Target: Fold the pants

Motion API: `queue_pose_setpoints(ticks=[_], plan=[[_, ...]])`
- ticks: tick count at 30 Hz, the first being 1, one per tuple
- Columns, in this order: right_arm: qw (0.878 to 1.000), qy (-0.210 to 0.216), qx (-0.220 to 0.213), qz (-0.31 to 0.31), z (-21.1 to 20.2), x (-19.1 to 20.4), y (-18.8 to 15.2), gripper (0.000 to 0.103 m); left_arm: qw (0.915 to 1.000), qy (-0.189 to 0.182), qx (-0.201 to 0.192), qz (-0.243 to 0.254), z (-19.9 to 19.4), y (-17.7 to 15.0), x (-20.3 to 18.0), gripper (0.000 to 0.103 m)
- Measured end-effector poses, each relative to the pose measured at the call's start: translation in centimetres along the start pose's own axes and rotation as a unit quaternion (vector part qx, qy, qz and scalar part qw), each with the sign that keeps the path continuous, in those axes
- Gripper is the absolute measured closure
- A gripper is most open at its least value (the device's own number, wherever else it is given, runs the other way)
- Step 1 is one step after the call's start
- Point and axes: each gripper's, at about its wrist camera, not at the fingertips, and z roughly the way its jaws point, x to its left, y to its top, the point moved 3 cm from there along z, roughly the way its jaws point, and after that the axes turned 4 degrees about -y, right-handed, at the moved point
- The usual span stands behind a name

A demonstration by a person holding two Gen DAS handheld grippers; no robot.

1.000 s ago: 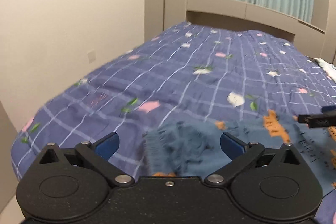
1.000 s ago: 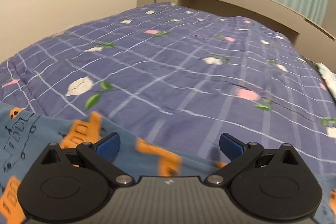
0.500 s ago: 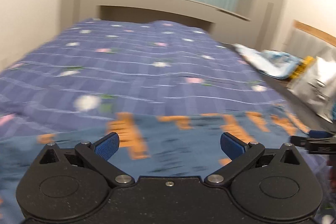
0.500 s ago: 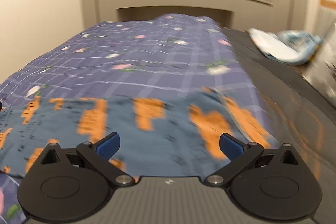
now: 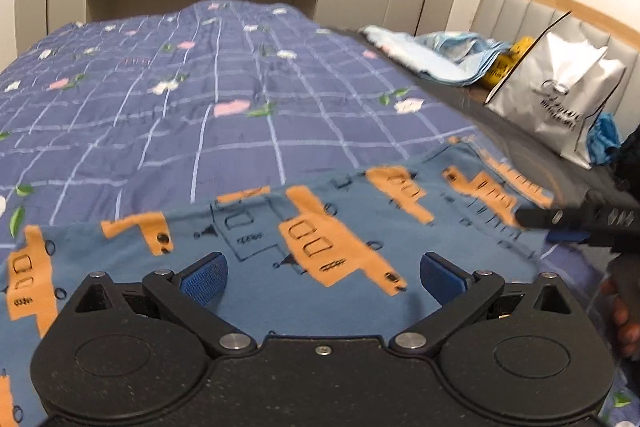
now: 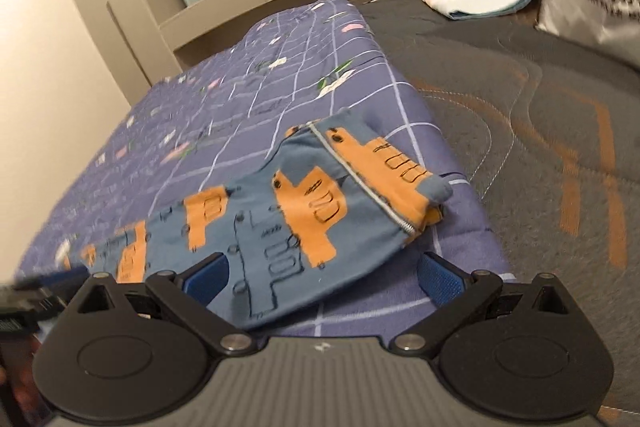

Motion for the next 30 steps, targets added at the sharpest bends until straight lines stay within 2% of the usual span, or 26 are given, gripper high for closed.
queue_pose_setpoints(ticks=[3, 7, 9, 11, 12, 14, 16, 19, 21, 24, 26, 30], plan=[[0.999, 0.009, -0.015, 0.046, 0.3, -1.2, 0.4, 0.003, 0.9999, 0.006, 0.007, -0.005, 0.5, -0.2, 0.5, 0.001], [0.993, -0.002, -0.052, 0.108, 0.2, -2.0, 0.6, 0.016, 0.9999, 0.009, 0.008, -0.005, 0.3, -0.1, 0.6, 0.001], [0.991, -0.012, -0.063, 0.118, 0.1, -2.3, 0.4, 0.026, 0.9999, 0.005, 0.007, -0.01, 0.2, 0.1, 0.7, 0.001], [0.989, -0.023, -0.071, 0.131, -0.1, -2.6, 0.2, 0.044, 0.9997, -0.007, 0.0, -0.025, 0.0, 0.5, 0.9, 0.001], [0.987, -0.03, -0.076, 0.141, -0.2, -2.9, 0.1, 0.049, 0.9993, -0.017, -0.004, -0.034, -0.2, 0.7, 1.0, 0.001], [0.984, -0.04, -0.083, 0.151, -0.1, -3.2, 0.2, 0.067, 0.9973, -0.047, -0.017, -0.055, -0.4, 1.3, 1.1, 0.001], [0.984, -0.049, -0.091, 0.143, -0.2, -3.2, 0.3, 0.078, 0.9937, -0.081, -0.024, -0.074, -0.3, 2.3, 1.0, 0.001], [0.988, -0.056, -0.104, 0.1, -0.4, -1.8, 0.6, 0.085, 0.9866, -0.127, -0.028, -0.098, 0.1, 3.6, 0.6, 0.001], [0.99, -0.062, -0.117, 0.051, -0.9, -0.1, 0.8, 0.086, 0.9768, -0.169, -0.03, -0.127, 0.4, 4.6, 0.6, 0.001], [0.987, -0.069, -0.135, -0.049, -1.5, 3.3, 0.9, 0.086, 0.9563, -0.23, -0.021, -0.18, 1.0, 5.8, 0.9, 0.001], [0.98, -0.071, -0.143, -0.114, -1.8, 5.9, 0.7, 0.086, 0.9435, -0.259, -0.016, -0.206, 1.3, 6.2, 1.2, 0.001], [0.955, -0.069, -0.152, -0.244, -2.1, 11.1, -0.7, 0.087, 0.9349, -0.281, -0.004, -0.216, 1.7, 6.3, 1.4, 0.001]])
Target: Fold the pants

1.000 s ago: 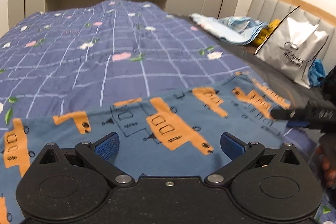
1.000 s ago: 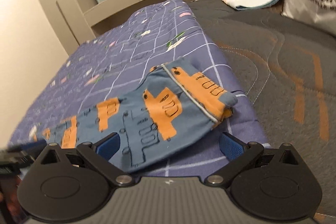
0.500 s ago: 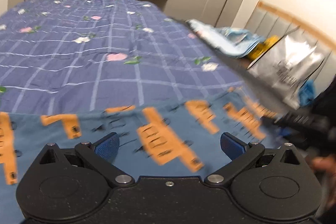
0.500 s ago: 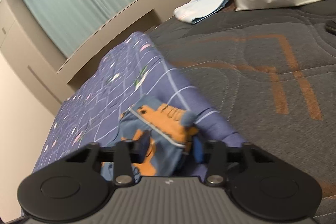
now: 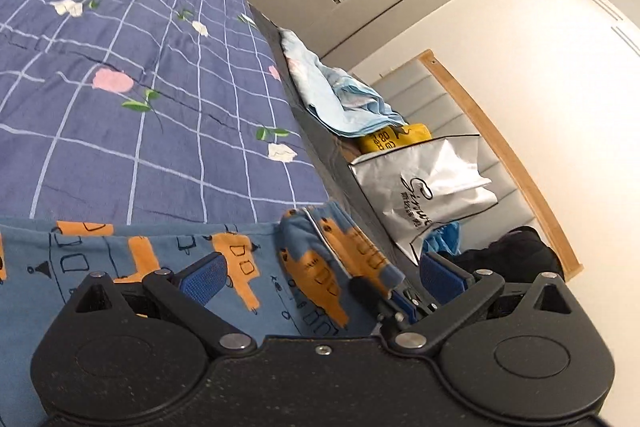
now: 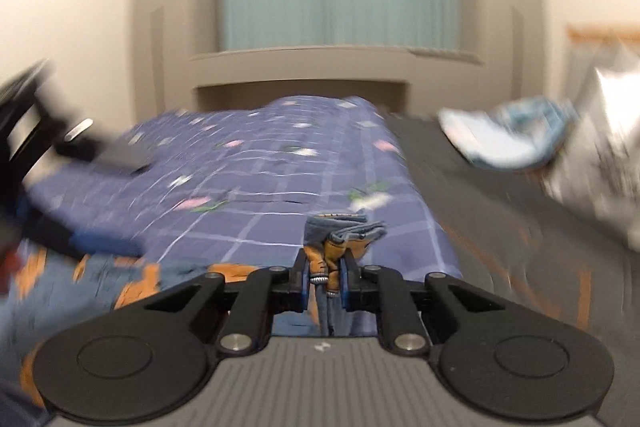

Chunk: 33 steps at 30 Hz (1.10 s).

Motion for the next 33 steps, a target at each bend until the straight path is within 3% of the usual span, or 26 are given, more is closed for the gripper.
queue_pose_setpoints(ticks=[5, 10, 13, 17, 21, 24, 33], plan=[[0.994, 0.05, 0.002, -0.1, -1.1, 5.9, -0.3, 0.088, 0.999, -0.017, 0.02, -0.036, -0.2, -1.4, 1.9, 0.001], [0.979, 0.091, 0.02, -0.183, -2.1, 10.9, -2.0, 0.088, 0.9981, 0.002, 0.023, -0.058, -1.2, -3.0, 4.1, 0.003], [0.971, 0.092, 0.026, -0.219, -2.2, 12.5, -3.4, 0.088, 0.998, 0.027, 0.014, -0.056, -1.9, -3.7, 4.7, 0.016], [0.97, 0.09, 0.04, -0.221, -1.5, 12.4, -4.0, 0.086, 0.9965, 0.069, 0.014, -0.046, -1.8, -4.1, 4.9, 0.04], [0.972, 0.089, 0.044, -0.214, -0.7, 12.3, -4.1, 0.085, 0.9936, 0.1, 0.013, -0.052, -1.8, -4.2, 5.4, 0.07], [0.972, 0.087, 0.044, -0.214, -0.5, 12.1, -4.2, 0.084, 0.9921, 0.112, 0.012, -0.054, -1.9, -4.2, 5.8, 0.086], [0.976, 0.077, 0.019, -0.203, -2.7, 12.1, -3.6, 0.087, 0.9933, 0.112, -0.014, -0.024, -3.8, -4.0, 3.7, 0.093]])
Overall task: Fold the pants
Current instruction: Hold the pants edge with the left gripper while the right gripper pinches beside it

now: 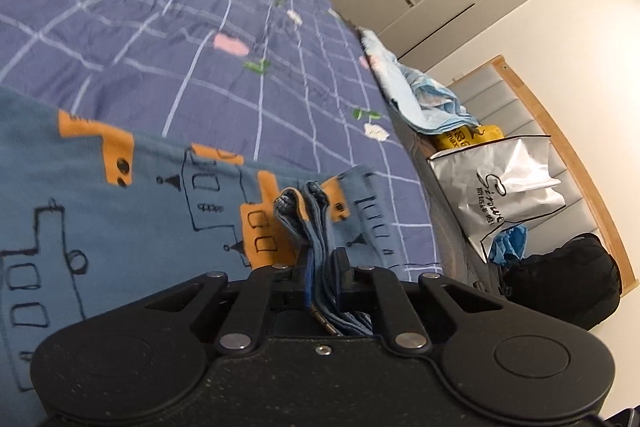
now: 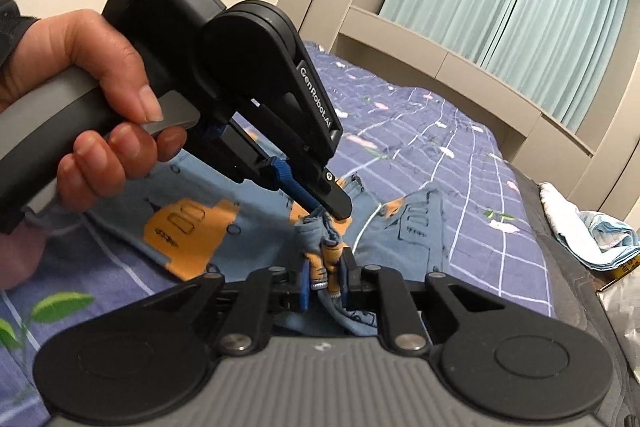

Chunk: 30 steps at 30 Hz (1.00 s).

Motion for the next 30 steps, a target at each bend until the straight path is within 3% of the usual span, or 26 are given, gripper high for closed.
queue_pose_setpoints(ticks=[5, 14, 30], plan=[[1.0, 0.005, -0.014, 0.006, -1.2, 0.4, 1.0, 0.087, 0.9996, 0.005, -0.022, 0.017, -2.7, 0.2, -0.7, 0.094], [0.998, 0.053, -0.03, 0.02, -2.2, 2.9, 3.5, 0.087, 0.9976, 0.038, -0.053, 0.026, -8.1, 0.2, 0.8, 0.094], [0.992, 0.121, -0.036, 0.013, -1.8, 8.6, 6.1, 0.088, 0.9932, 0.076, -0.088, -0.002, -14.9, -0.8, 5.2, 0.094]])
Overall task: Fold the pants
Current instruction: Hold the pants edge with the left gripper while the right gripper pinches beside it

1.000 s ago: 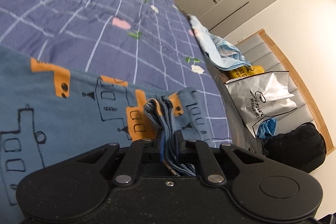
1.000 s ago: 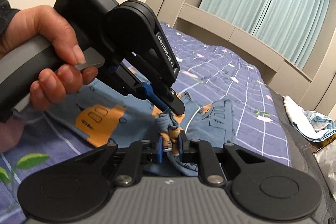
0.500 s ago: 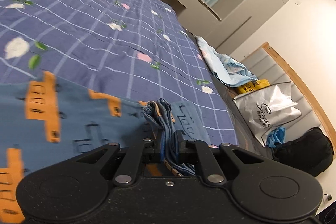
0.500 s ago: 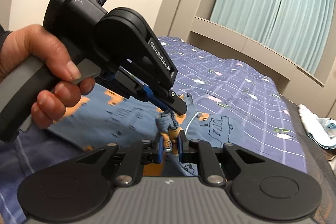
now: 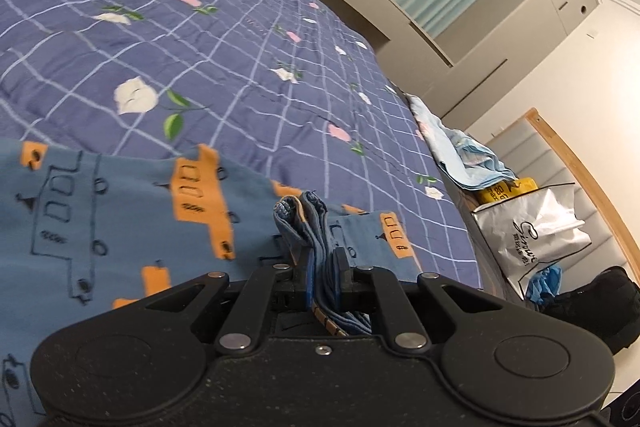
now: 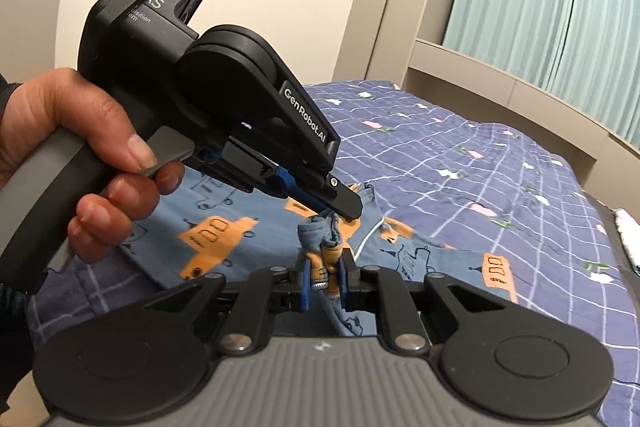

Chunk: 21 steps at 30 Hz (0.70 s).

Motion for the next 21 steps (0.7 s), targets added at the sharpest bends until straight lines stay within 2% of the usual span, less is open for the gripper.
queue_pose_setpoints(ticks=[4, 21], plan=[[1.0, 0.004, 0.009, -0.005, -0.3, 1.3, -0.5, 0.088, 0.9999, 0.006, 0.002, -0.009, 0.2, -0.5, 0.8, 0.094], [0.999, 0.027, 0.021, -0.014, 0.6, 2.8, -0.4, 0.087, 0.9993, 0.027, 0.0, -0.027, -1.0, -1.5, 2.9, 0.094]])
